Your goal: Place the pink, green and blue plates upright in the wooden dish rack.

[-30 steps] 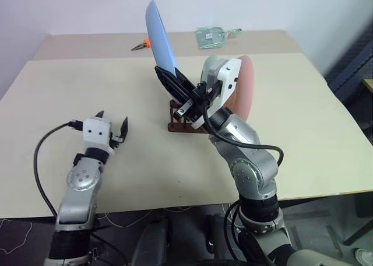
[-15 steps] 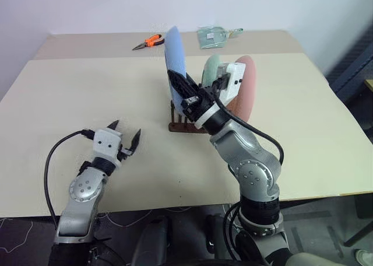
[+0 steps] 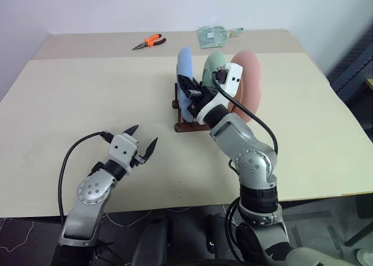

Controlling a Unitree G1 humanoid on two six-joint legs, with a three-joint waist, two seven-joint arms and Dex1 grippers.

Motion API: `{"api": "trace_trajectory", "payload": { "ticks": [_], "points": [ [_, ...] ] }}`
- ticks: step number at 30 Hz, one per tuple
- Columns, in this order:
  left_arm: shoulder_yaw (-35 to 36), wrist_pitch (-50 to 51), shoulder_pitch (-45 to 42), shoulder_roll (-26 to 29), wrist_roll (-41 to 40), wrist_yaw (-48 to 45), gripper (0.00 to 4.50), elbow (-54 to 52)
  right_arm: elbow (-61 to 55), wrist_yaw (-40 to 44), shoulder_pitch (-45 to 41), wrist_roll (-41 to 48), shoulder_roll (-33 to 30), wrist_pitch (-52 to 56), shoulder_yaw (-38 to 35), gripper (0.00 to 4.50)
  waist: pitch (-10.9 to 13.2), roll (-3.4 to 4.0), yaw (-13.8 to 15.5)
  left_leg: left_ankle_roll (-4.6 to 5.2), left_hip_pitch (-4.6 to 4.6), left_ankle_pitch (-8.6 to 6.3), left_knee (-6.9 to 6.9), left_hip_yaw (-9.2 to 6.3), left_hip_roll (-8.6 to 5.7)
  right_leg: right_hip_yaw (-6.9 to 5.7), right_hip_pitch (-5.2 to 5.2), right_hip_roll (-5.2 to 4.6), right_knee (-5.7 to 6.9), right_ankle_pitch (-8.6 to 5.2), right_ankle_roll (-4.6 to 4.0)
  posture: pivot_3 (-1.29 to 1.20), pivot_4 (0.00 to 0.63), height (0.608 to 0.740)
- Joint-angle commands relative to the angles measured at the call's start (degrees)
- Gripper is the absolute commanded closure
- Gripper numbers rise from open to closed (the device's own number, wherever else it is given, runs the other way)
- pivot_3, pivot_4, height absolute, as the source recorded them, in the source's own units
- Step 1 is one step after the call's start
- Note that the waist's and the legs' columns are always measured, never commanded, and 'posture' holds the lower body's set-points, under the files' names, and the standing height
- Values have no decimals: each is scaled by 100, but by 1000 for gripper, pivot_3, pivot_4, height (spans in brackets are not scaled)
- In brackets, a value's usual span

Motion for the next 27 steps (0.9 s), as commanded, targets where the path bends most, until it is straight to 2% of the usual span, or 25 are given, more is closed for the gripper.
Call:
{"api": "trace_trajectory", "payload": {
  "ticks": [1, 5, 9, 15, 19, 24, 27],
  "points": [
    [-47, -129, -75, 16, 54, -41, 889, -175, -80, 92, -350, 51, 126, -71, -2, 2974, 0, 0, -2, 0, 0, 0, 0, 1, 0, 0, 0, 0, 0, 0, 0, 0, 150, 738],
    [-75, -129, -115, 5, 73, -56, 889, -149, -103, 441, -560, -449, -266, -256, 296, 934, 1, 3, -14, 1, 1, 1, 0, 2, 0, 0, -1, 3, 3, 0, 0, 0, 150, 738],
    [-87, -133, -142, 3, 85, -63, 889, -131, -109, 896, -867, -1238, -936, -654, 624, 934, 2, 3, -5, 2, 0, 2, 2, 5, -2, -2, 0, 4, 1, 0, 1, 0, 150, 738],
    [-46, -146, -200, -27, 89, -46, 889, -63, 66, 1499, -1284, -2162, -1848, -1336, 647, 934, 2, 3, 1, 3, 1, 2, 3, 6, -2, -4, 4, 13, 1, 0, 1, 0, 150, 738],
    [2, -164, -273, -92, 3, -31, 889, 46, 198, 1993, -1494, -1888, -2268, -1286, 181, 934, 2, 2, 18, 4, 1, 2, 11, 6, -2, -7, 10, 14, 0, 0, 2, 0, 150, 738],
    [-33, -307, -412, -142, 60, -40, 889, 293, 138, 2285, -1468, -2143, -2792, -1541, -117, 934, 3, 3, 23, 6, 1, 2, 13, 5, -2, -7, 12, 11, 0, 0, 2, 0, 150, 738],
    [158, -403, -523, -129, 87, 84, 889, 524, 285, 2432, -1241, -2246, -3542, -1569, -749, 934, 3, 2, 50, 7, 0, 1, 17, 6, -2, -7, 13, 10, -1, 0, 2, 0, 150, 738]
  ]
}}
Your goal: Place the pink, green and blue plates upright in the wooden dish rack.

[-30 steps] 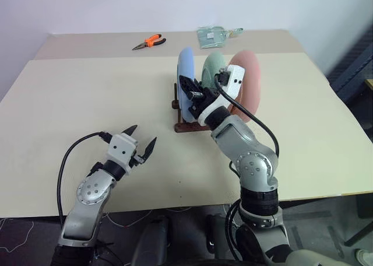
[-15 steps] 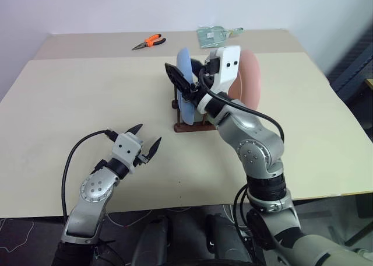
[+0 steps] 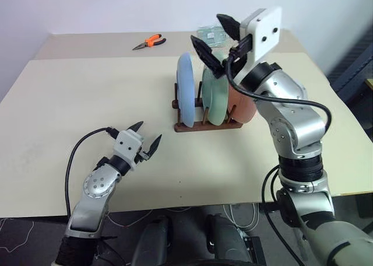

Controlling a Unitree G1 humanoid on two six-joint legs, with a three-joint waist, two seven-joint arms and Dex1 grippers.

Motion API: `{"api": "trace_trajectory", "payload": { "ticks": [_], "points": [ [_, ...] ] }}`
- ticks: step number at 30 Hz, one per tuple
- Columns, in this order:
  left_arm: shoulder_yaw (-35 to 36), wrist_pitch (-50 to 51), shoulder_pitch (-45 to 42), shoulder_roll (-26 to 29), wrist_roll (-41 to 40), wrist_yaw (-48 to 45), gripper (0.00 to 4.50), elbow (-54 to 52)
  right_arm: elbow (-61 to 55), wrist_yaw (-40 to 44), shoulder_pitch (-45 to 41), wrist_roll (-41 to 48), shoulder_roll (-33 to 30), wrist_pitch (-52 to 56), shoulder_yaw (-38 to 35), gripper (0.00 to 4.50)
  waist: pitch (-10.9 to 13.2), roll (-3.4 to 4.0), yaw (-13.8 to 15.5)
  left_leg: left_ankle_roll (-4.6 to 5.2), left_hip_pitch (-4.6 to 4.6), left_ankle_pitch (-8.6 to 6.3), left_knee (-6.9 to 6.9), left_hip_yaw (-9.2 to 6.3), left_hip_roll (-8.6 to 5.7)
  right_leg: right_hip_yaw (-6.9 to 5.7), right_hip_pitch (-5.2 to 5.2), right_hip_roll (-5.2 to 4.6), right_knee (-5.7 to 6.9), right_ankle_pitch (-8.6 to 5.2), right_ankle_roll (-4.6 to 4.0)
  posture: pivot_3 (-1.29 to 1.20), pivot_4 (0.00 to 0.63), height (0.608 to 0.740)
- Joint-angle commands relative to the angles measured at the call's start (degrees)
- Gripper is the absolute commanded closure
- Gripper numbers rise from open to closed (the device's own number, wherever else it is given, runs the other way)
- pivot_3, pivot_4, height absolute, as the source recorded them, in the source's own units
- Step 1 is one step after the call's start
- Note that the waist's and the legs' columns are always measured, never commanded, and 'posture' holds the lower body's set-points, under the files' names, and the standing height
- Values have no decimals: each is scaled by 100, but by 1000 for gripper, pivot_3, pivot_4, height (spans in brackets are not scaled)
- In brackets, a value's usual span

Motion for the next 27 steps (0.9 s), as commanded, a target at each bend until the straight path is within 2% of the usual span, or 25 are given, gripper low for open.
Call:
{"api": "trace_trajectory", "payload": {
  "ticks": [1, 6, 9, 13, 21, 27],
  "points": [
    [332, -267, -109, 51, 22, 187, 889, 191, 136, 172, 316, -232, -924, -194, -977, 934, 0, -1, 61, 3, -1, -2, 3, -1, 0, -4, 4, -1, -4, 0, 0, 0, 150, 738],
    [695, -363, -169, 249, 62, 336, 889, 666, 843, 602, 1584, -307, -1888, -511, -1897, 934, 0, -1, 137, 25, -1, -16, 16, 4, -2, -17, 21, -13, -25, -2, 0, 0, 150, 738],
    [853, -411, -166, 346, -2, 305, 889, 923, 1108, 935, 2462, -294, -1982, -760, -2084, 934, 0, 5, 125, 26, -1, -16, 18, 6, 0, -15, 23, -16, -25, -2, 0, 0, 150, 738],
    [788, -370, -156, 319, 48, 320, 889, 978, 1339, 1166, 3191, -215, -1744, -972, -2039, 934, 7, 23, 70, 26, 4, -16, 25, 15, 3, -4, 23, -14, -19, -2, 0, 0, 150, 738],
    [674, -167, 116, 294, 15, 242, 889, 692, 1568, 1301, 3656, -340, -1426, -1248, -1756, 934, 8, 24, 19, 26, 4, -16, 29, 14, 3, -4, 24, -13, -17, -2, 0, 0, 150, 738],
    [657, -140, 141, 241, 27, 285, 889, 670, 1778, 1265, 3336, -389, -1273, -1353, -1503, 934, 7, 23, 15, 26, 4, -17, 32, 13, 3, -3, 24, -14, -17, -2, -1, 0, 150, 738]
  ]
}}
